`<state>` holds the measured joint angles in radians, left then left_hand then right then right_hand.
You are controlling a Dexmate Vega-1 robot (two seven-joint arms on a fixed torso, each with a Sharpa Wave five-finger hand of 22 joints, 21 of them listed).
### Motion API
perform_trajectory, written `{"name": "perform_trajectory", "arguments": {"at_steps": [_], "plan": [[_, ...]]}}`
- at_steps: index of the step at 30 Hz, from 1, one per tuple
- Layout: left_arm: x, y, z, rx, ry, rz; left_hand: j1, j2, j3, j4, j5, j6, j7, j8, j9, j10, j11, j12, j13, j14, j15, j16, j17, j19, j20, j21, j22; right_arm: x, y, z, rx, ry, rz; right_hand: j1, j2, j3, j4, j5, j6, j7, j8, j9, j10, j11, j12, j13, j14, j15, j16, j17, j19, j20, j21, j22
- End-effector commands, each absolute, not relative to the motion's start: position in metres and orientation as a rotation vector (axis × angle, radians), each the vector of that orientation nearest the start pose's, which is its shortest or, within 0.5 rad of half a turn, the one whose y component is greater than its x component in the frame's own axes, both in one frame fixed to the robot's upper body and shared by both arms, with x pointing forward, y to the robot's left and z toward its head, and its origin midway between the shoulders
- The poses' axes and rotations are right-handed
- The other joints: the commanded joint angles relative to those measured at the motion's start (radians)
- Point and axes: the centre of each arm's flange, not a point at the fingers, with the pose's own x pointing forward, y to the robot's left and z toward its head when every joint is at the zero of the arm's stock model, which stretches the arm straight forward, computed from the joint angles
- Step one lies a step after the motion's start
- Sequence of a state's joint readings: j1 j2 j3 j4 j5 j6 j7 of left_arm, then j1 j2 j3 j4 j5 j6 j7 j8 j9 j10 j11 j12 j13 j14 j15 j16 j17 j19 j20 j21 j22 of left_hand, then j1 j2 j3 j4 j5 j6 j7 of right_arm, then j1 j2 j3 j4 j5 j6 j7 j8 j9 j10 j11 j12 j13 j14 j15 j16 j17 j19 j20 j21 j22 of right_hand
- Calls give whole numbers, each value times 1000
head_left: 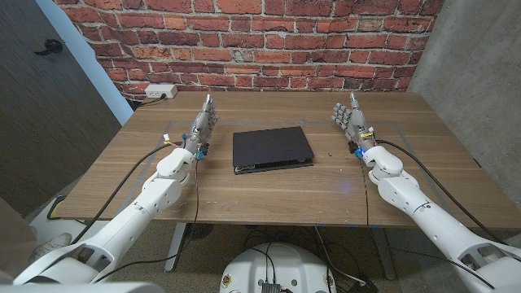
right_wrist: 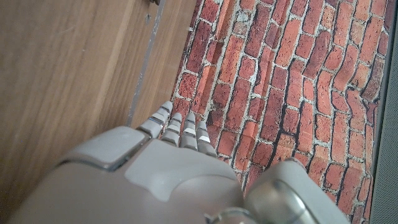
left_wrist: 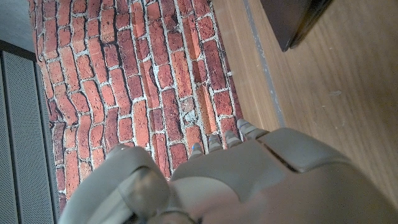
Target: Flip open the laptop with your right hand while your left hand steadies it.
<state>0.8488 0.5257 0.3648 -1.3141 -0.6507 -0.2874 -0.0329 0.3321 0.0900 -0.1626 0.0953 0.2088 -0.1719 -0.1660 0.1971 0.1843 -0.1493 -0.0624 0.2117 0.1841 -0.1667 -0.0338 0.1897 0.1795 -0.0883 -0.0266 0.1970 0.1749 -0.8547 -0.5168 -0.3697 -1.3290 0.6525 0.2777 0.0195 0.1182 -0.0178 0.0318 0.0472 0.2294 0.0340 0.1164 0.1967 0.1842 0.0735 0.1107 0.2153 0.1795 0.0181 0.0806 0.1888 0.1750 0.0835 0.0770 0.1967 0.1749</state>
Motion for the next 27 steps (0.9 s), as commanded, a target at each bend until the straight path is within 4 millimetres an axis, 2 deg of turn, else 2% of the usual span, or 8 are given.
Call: {"name": "perform_trajectory", "arguments": {"at_steps": [1,10,17,18,20,23,27], "plan": [[645,304,-25,-21,-598,-201,8,2,-4,0,6,-15,-5,6,4,-7,0,7,5,-30,-29,4,4,-6,0,4,2,645,-285,-32,52,-576,208,9,1,0,7,5,-1,17,4,4,3,7,5,5,0,6,4,4,0,6,7,4],[642,307,-29,-33,-593,-178,10,4,-5,0,6,-13,-5,6,4,-7,0,6,5,-29,-28,3,4,-6,0,3,2,640,-282,-27,34,-643,241,12,2,0,5,5,-2,16,4,4,1,5,4,5,-2,5,2,4,-1,7,5,4],[637,315,-36,-56,-580,-146,11,8,-4,0,6,-2,-1,9,4,-2,1,7,5,-26,-27,3,4,-2,-5,4,2,636,-278,-25,5,-677,250,49,7,12,-17,4,-10,7,3,4,-7,-9,-1,5,-8,-7,-2,4,-10,9,-1,3],[636,316,-36,-57,-576,-137,12,9,-4,0,6,0,1,10,4,-1,2,7,5,-25,-27,4,4,-1,-5,5,2,635,-277,-25,5,-685,249,58,7,14,-22,3,-18,6,1,4,-8,-8,-2,5,-9,-7,-2,4,-10,10,-1,3],[635,318,-37,-59,-578,-128,13,12,-3,0,7,12,4,13,3,8,1,10,5,-15,-30,6,4,5,-8,6,2,634,-276,-25,-11,-689,261,135,14,37,-69,-2,-63,-35,-5,5,-27,-31,-9,7,-15,-16,-5,4,-12,15,-3,2],[635,319,-37,-59,-593,-129,15,14,-2,0,7,17,3,14,3,17,1,12,5,-12,-30,6,3,8,-8,7,2,632,-274,-24,-39,-687,270,166,14,46,-89,-5,-71,-42,-3,6,-35,-52,-10,7,-31,-30,-10,4,-21,23,-7,3],[633,319,-38,-52,-575,-128,15,14,-3,0,6,20,3,14,3,17,2,12,5,-11,-31,6,3,9,-8,7,2,629,-271,-27,-34,-687,263,190,14,52,-104,-8,-89,-48,-6,6,-41,-60,-11,8,-38,-38,-10,4,-27,25,-8,3]]}}
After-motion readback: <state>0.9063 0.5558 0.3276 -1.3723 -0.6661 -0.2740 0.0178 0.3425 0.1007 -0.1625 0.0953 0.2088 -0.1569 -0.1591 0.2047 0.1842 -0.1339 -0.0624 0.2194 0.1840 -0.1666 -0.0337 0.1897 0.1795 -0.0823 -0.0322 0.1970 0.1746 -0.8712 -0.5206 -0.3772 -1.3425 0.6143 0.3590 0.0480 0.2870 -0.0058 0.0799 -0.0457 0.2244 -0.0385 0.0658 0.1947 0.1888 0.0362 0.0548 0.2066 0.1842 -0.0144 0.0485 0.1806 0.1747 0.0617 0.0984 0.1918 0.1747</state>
